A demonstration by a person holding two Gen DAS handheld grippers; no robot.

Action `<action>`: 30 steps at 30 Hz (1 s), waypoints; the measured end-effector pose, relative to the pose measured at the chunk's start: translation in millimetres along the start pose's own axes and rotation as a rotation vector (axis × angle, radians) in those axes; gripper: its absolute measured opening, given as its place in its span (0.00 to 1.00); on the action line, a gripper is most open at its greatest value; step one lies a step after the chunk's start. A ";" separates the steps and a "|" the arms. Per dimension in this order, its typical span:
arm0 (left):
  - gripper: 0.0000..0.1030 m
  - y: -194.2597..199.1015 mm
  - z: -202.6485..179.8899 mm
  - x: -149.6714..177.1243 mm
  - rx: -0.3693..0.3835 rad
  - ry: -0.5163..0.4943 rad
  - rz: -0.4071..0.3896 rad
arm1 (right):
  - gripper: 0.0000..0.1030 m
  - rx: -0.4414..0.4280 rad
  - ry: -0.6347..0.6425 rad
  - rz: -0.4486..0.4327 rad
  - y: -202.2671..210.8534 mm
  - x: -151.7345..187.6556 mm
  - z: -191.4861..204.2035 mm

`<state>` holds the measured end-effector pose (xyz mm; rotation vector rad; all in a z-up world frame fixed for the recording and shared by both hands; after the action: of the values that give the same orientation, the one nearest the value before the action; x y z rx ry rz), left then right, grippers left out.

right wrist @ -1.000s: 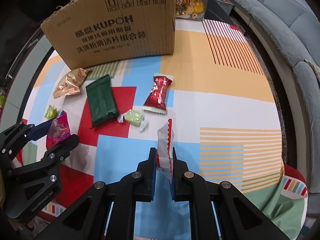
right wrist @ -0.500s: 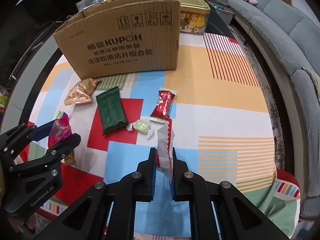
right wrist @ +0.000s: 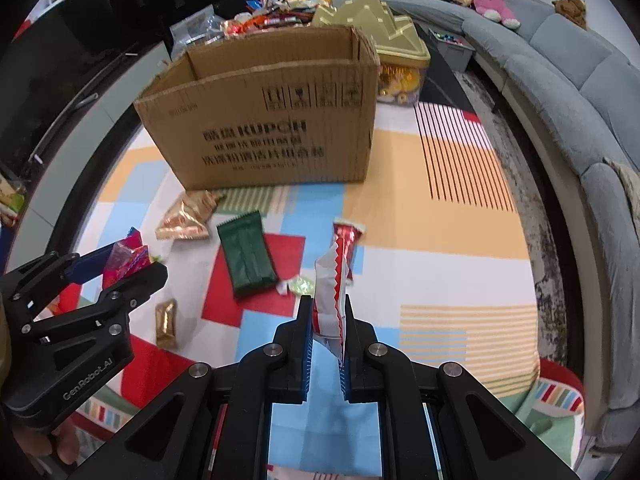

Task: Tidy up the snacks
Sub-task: 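Carry the pink bag and cheese-cake packet with both tools over the cardboard box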

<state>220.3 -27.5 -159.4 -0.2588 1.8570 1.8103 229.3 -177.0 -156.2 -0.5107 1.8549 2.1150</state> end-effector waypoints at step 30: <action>0.44 41.2 29.7 -80.8 -0.042 0.083 -0.138 | 0.12 -0.046 0.019 -0.146 44.8 -75.4 22.3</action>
<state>275.2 -13.2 -82.6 -0.4717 1.8112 1.7695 275.9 -159.4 -80.6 -0.6574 1.7259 2.0676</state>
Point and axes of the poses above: each gripper's, at about its wrist camera, not at the fingertips, and y roughly against the way its jaws point, z to its left, x to its underside, the point moved 3 cm from there along -y, roughly the way its jaws point, and after that the axes turned 7 degrees about -y, right-handed, at the moved point
